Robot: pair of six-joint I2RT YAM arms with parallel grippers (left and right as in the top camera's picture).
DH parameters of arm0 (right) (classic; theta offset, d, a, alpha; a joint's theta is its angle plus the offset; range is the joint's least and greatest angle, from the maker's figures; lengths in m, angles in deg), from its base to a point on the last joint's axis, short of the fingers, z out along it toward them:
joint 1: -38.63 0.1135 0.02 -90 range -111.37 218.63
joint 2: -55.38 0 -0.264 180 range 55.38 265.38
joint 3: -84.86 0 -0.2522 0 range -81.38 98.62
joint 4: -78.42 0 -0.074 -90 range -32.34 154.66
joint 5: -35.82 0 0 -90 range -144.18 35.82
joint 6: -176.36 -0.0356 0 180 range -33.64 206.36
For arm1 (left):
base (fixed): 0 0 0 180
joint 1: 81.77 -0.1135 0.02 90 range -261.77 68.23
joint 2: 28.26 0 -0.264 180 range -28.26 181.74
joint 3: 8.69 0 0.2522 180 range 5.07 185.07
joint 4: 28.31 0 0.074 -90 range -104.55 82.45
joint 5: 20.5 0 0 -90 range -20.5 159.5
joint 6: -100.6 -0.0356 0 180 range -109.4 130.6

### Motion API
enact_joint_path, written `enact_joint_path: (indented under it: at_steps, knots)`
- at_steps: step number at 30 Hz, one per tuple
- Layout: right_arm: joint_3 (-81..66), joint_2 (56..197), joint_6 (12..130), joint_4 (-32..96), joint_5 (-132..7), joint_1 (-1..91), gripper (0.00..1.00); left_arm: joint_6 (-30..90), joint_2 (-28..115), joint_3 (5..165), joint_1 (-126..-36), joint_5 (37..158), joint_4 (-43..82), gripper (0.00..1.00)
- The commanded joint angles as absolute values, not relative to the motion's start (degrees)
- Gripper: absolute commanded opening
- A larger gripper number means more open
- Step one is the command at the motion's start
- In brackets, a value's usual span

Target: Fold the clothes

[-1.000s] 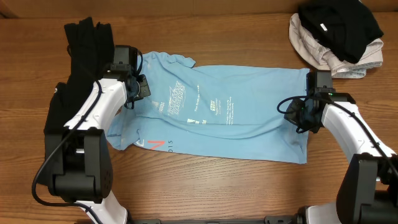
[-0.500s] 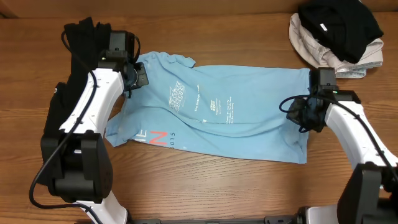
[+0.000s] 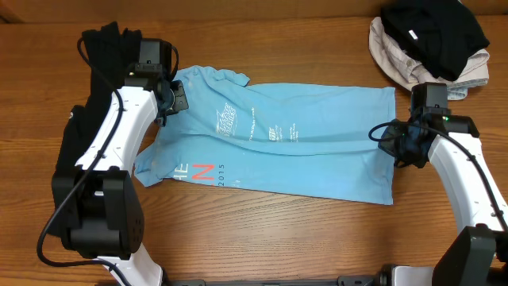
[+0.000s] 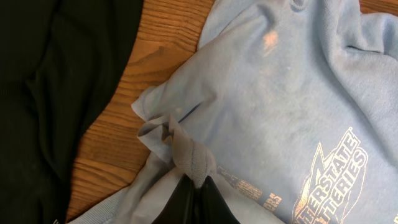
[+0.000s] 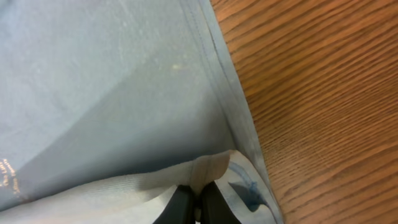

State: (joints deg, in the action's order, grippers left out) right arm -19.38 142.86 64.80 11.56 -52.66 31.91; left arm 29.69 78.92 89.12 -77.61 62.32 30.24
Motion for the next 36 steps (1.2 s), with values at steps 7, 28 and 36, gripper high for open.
enact_joint_path:
  at_steps: [7,28,36]
  knots:
    - [-23.21,142.18,65.39,13.29,-51.66,30.99,0.04,28.97,80.16,90.63,-77.24,61.44,31.47,0.07]
    - [9.95,142.29,79.24,-0.92,-61.18,31.06,1.00,6.76,80.21,121.14,-76.69,77.00,43.14,1.00]
    - [14.10,142.62,80.58,1.05,-58.76,31.06,1.00,6.22,89.08,128.73,-75.69,75.30,36.84,1.00]
